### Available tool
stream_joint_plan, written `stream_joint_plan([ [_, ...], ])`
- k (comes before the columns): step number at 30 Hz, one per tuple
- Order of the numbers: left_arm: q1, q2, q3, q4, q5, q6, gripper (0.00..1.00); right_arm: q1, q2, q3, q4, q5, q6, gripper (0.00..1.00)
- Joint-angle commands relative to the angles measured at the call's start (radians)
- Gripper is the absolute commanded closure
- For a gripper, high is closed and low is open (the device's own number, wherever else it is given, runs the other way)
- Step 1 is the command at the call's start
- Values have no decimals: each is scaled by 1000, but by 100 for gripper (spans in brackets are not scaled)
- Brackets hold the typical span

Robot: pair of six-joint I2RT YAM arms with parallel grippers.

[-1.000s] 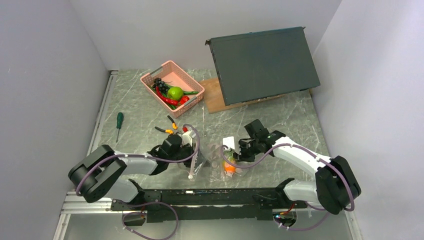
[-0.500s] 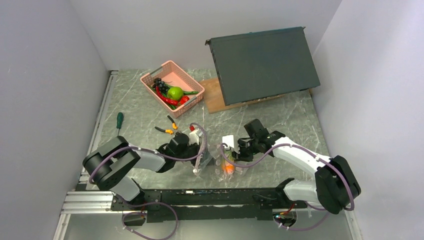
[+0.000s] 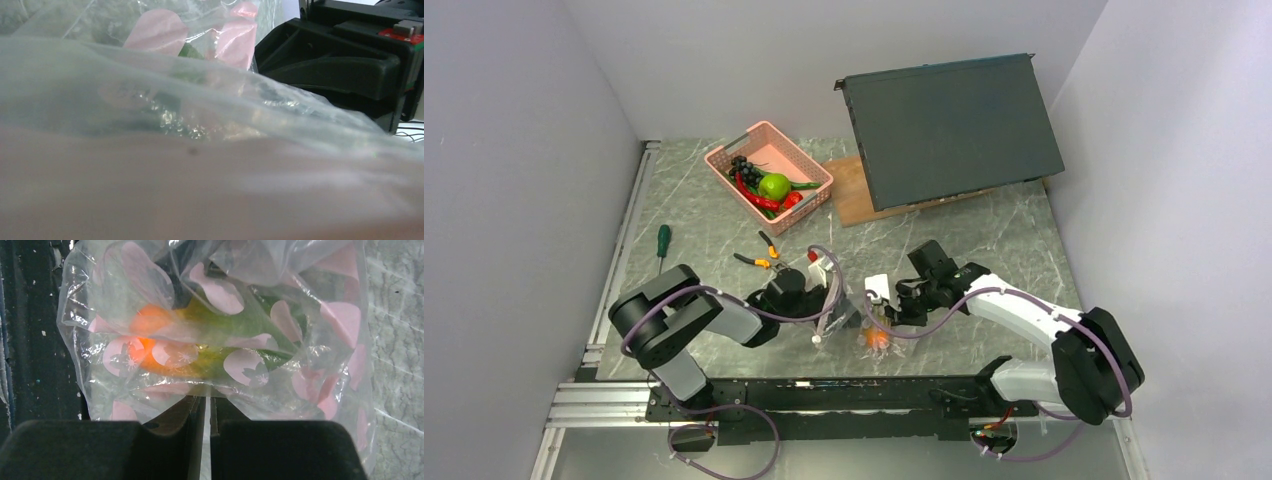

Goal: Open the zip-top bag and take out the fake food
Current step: Pick up the fake fruit from the zipper food storage bag.

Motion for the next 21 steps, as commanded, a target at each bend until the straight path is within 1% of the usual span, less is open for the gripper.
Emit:
stream_joint_plan([
  [1,-27,30,44,79,17,-25,35,14,8,7,15,-55,1,90],
  [5,-49,55,69,63,6,-23,27,17,2,12,4,-76,-6,90],
  [6,-54,60,73,63,5,-24,26,16,0,13,2,-85,-8,89],
  [16,-77,110,93,117,-15,-66,25,23,-14,15,-25,-133,-34,82],
  [19,-77,120,85,159,-27,-90,25,23,-22,14,-29,-145,-41,80],
  [21,-79,123,77,195,-33,-110,26,24,-25,13,-37,-158,-51,76],
])
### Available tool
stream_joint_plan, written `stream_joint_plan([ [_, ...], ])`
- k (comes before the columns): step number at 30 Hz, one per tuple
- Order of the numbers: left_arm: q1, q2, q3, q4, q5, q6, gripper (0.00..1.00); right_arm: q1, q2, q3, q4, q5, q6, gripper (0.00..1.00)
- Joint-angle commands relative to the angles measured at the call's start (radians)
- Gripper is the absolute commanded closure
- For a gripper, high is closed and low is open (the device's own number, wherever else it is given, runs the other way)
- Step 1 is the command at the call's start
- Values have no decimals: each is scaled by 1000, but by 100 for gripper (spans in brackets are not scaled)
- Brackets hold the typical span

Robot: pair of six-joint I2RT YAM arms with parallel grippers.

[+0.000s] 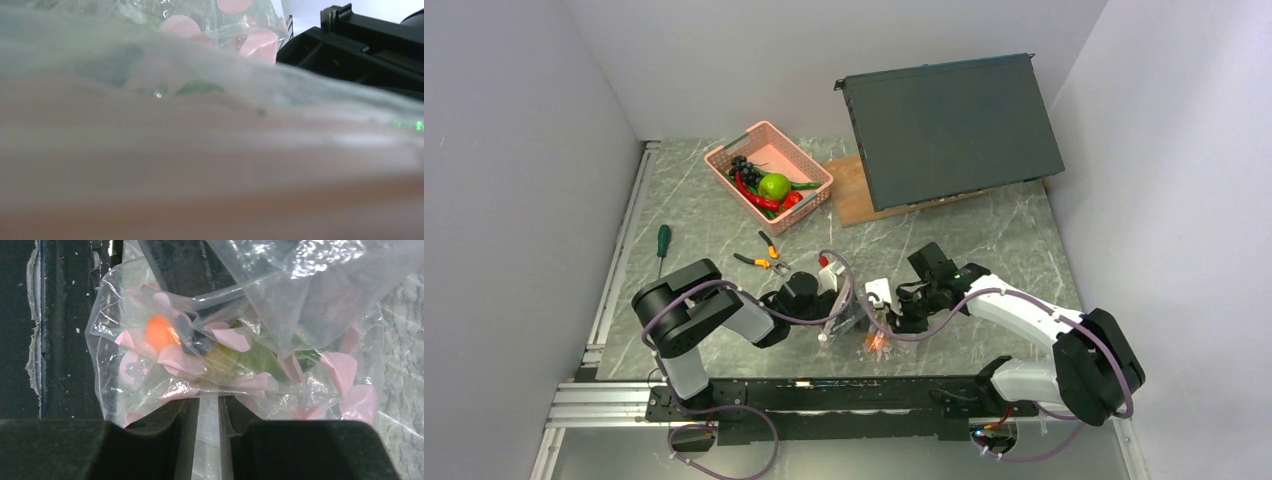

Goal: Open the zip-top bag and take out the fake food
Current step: Pick up the fake fruit from the zipper food storage bag.

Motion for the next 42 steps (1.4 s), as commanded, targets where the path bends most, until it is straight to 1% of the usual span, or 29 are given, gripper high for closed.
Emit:
stream_joint_plan([
  [1,-18,9,20,176,-16,-59,26,13,-24,14,8,-101,-41,75],
  [7,-18,10,1,267,-30,-100,25,13,-46,14,-6,-127,-69,67],
  [9,-19,5,-12,301,-40,-108,25,13,-52,13,6,-113,-56,67],
  [10,-19,0,-21,311,-47,-110,25,12,-52,12,26,-88,-35,68],
  [13,-20,-25,-47,312,-74,-104,26,9,-42,12,73,-5,16,81],
  [16,-19,-56,-59,279,-99,-87,30,6,-34,13,94,45,37,92],
  [17,-18,-68,-63,259,-109,-79,33,4,-31,12,103,67,44,94],
  [18,-18,-82,-66,240,-121,-71,34,1,-28,12,108,79,51,94],
  [23,-19,-165,-84,117,-190,-21,36,-7,-25,12,108,97,51,94],
  [29,-19,-264,-62,-125,-270,66,38,-7,-15,15,98,105,39,89],
  [32,-19,-284,-43,-233,-288,99,37,-7,-23,13,97,96,38,85],
  [36,-19,-263,-22,-246,-251,121,36,-6,-27,12,84,73,24,75],
  [42,-19,-213,5,-206,-201,119,34,-8,-38,5,67,29,1,59],
])
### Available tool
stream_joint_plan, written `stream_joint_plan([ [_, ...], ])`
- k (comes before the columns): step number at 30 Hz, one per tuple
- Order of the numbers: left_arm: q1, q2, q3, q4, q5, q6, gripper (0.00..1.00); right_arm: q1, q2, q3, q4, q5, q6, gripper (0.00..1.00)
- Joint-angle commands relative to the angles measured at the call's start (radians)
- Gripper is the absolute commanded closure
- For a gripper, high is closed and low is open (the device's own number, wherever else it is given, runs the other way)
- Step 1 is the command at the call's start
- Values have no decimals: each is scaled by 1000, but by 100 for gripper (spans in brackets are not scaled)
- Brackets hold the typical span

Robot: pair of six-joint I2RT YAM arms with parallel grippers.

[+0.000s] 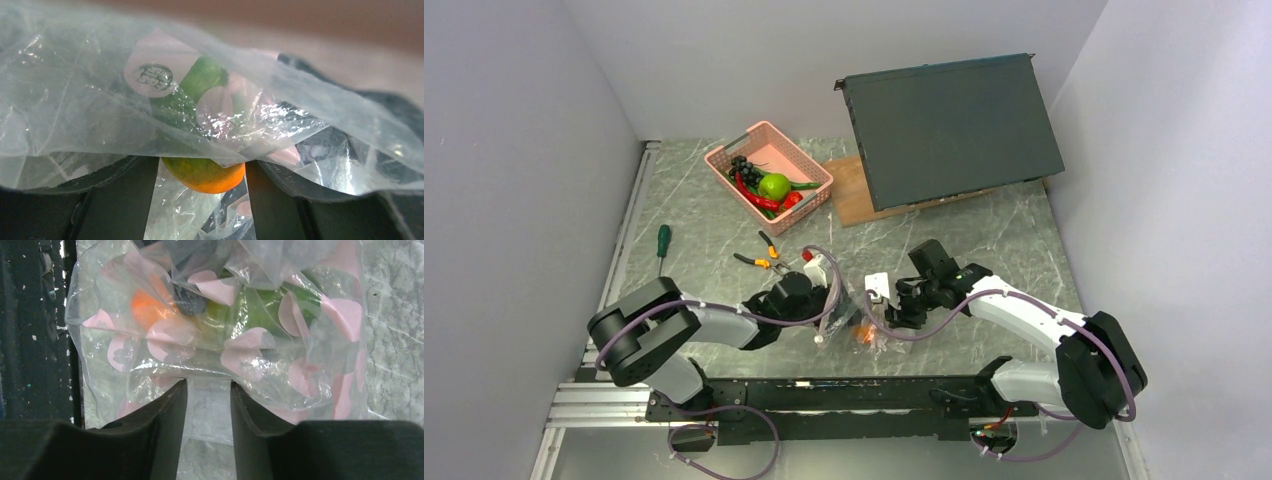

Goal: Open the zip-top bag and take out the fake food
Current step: Pick up the fake fruit from the zipper food storage bag.

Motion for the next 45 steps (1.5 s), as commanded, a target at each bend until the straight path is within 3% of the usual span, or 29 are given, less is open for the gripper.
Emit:
stream_joint_plan([
  [1,-5,32,48,45,52,27,33,-2,-17,3,-8,-61,-37,58],
  [12,-20,97,112,35,92,28,26,52,28,-4,-19,-51,-87,60],
  [17,-22,88,96,35,33,15,27,58,34,3,-13,-27,-74,73],
  [23,-20,-45,16,65,-52,34,26,55,54,12,19,47,-28,89],
  [28,-17,-119,21,-28,-95,63,23,56,64,17,18,52,-23,93],
  [35,-10,-75,55,-85,-111,66,27,54,20,13,41,66,-15,87],
  [45,-4,-90,61,-117,-120,95,32,-11,-132,64,-157,26,-146,58],
])
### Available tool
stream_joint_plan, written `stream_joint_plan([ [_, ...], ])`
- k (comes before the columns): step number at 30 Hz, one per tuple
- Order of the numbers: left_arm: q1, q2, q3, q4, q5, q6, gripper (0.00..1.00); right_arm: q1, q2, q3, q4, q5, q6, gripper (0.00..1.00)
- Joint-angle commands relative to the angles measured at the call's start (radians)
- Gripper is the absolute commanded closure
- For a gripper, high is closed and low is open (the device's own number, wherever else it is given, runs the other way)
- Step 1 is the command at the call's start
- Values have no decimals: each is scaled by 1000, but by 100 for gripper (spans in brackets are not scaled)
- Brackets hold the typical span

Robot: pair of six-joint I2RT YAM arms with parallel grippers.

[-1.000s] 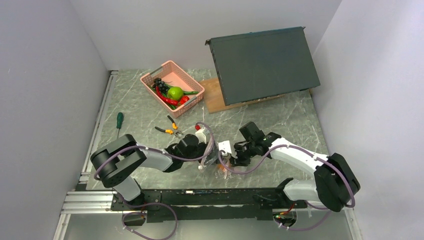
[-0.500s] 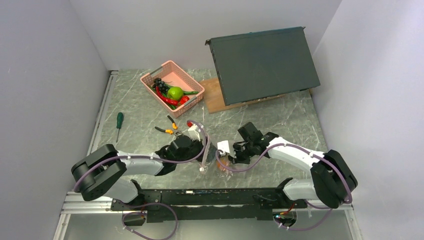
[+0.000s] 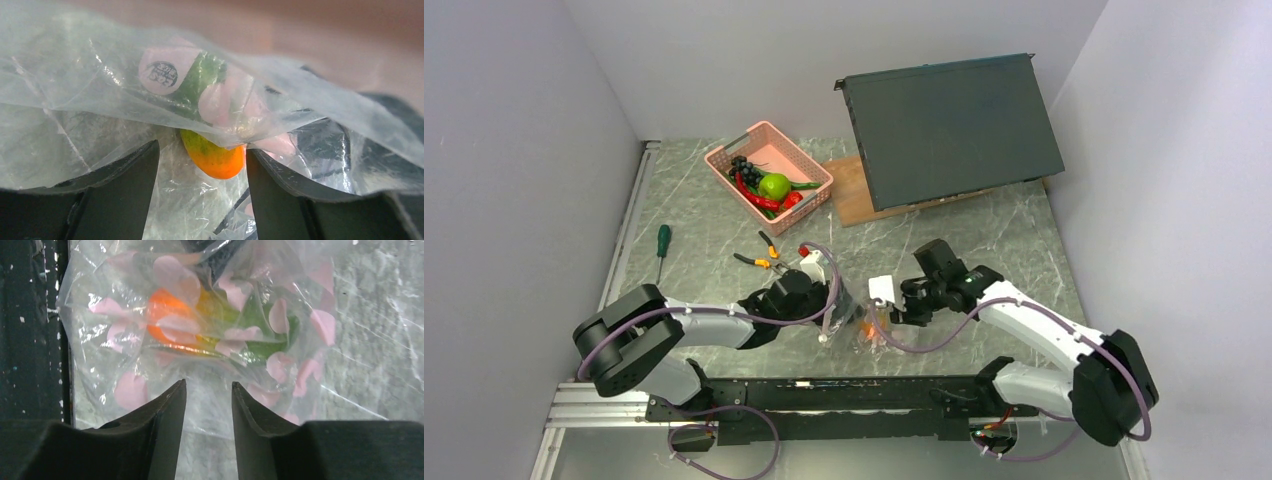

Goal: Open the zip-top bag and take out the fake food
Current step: Pick up the fake fruit from the zipper food storage bag.

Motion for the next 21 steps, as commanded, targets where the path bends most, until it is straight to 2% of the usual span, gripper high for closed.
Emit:
stream_joint_plan([
  [1,5,-22,29,3,-19,32,33,-29,-70,71,-142,-23,-105,54],
  [6,4,-12,24,27,-3,27,36,-39,-70,160,-250,-83,-134,42],
  [8,4,-7,24,38,3,25,37,-32,-36,166,-235,-132,-121,41],
  [18,5,-2,27,52,28,32,42,2,97,97,-30,-12,-94,44],
  [21,4,19,35,70,43,32,42,6,122,73,13,25,-91,51],
])
